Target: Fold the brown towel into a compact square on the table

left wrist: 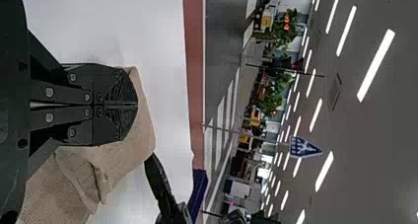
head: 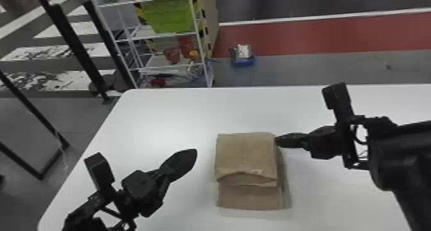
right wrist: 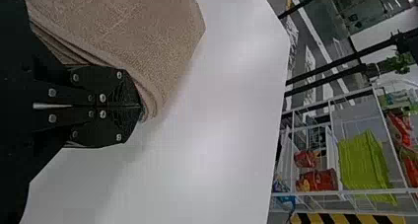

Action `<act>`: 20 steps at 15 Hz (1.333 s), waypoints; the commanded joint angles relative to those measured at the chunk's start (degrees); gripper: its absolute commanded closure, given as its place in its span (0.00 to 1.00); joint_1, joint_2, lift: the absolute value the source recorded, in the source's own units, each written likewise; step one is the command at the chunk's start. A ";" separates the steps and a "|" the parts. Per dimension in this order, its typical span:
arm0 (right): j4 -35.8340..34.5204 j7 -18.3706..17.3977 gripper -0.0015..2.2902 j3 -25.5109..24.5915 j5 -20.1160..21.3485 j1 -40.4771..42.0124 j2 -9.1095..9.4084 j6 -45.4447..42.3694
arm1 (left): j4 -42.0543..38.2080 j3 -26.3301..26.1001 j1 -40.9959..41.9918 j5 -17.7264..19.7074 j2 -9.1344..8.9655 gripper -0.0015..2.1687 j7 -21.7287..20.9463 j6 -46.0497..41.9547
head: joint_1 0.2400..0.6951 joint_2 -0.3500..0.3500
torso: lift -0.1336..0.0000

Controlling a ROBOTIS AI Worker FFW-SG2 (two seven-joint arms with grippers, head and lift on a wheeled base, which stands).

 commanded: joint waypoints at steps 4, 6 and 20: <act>-21.49 12.30 0.06 1.72 12.39 1.83 0.05 15.13 | -1.59 1.74 0.32 1.38 -0.19 0.89 -0.64 6.32 | 1.00 0.85 | 0.07; -24.83 15.37 0.06 3.74 15.64 2.45 -1.67 15.13 | -2.65 1.83 0.32 1.12 -0.45 0.89 -0.64 9.83 | 1.00 0.85 | 0.07; -30.46 23.11 0.09 16.57 26.19 6.23 -18.02 -21.43 | -4.93 -1.51 1.02 -4.68 -1.50 0.89 1.73 17.92 | 1.00 0.85 | 0.07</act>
